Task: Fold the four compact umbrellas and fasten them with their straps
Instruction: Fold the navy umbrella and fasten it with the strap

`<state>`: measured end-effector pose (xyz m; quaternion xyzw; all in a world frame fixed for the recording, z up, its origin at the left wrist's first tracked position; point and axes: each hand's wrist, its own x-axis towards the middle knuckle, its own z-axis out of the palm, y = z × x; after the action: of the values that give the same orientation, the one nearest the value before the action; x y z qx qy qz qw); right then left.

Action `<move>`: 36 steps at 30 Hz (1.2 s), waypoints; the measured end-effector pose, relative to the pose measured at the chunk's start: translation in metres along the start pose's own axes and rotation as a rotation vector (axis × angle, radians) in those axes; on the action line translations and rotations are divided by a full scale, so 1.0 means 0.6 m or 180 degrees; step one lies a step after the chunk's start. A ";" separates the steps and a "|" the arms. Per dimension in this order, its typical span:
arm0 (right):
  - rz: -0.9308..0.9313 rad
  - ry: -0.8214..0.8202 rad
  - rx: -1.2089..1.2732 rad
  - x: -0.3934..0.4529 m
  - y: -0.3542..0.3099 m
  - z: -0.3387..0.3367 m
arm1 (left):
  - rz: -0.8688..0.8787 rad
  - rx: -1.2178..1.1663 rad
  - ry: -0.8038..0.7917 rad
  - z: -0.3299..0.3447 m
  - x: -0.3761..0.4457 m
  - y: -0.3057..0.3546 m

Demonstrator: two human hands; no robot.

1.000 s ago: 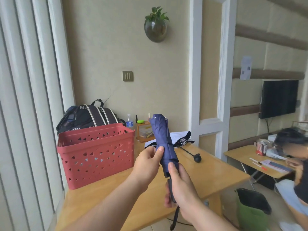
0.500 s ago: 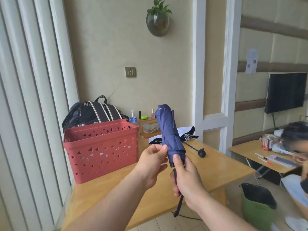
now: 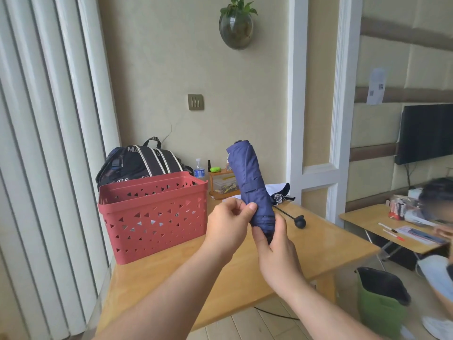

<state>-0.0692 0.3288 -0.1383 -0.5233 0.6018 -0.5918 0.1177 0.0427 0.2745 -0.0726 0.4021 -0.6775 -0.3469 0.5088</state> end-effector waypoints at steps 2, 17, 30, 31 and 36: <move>-0.0072 0.0035 -0.0047 -0.002 0.006 0.004 | -0.0100 -0.0205 -0.0131 0.004 -0.007 -0.009; -0.0248 0.0038 0.0034 0.010 0.025 0.013 | -0.0042 -0.0391 -0.0198 0.000 0.016 0.003; 0.0207 -0.0518 0.1470 0.017 -0.012 -0.004 | -0.0437 -0.0872 -0.0111 -0.030 0.020 -0.026; 0.0204 -0.0550 0.1530 0.015 -0.016 -0.006 | -0.0391 -0.0860 -0.0164 -0.031 0.019 -0.026; 0.0274 -0.0600 0.1652 0.007 -0.033 -0.007 | -0.0158 -0.1139 -0.0326 -0.030 0.014 -0.023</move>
<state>-0.0646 0.3332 -0.1187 -0.5023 0.4382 -0.6693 0.3283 0.0614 0.2598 -0.0767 0.3036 -0.6200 -0.4943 0.5283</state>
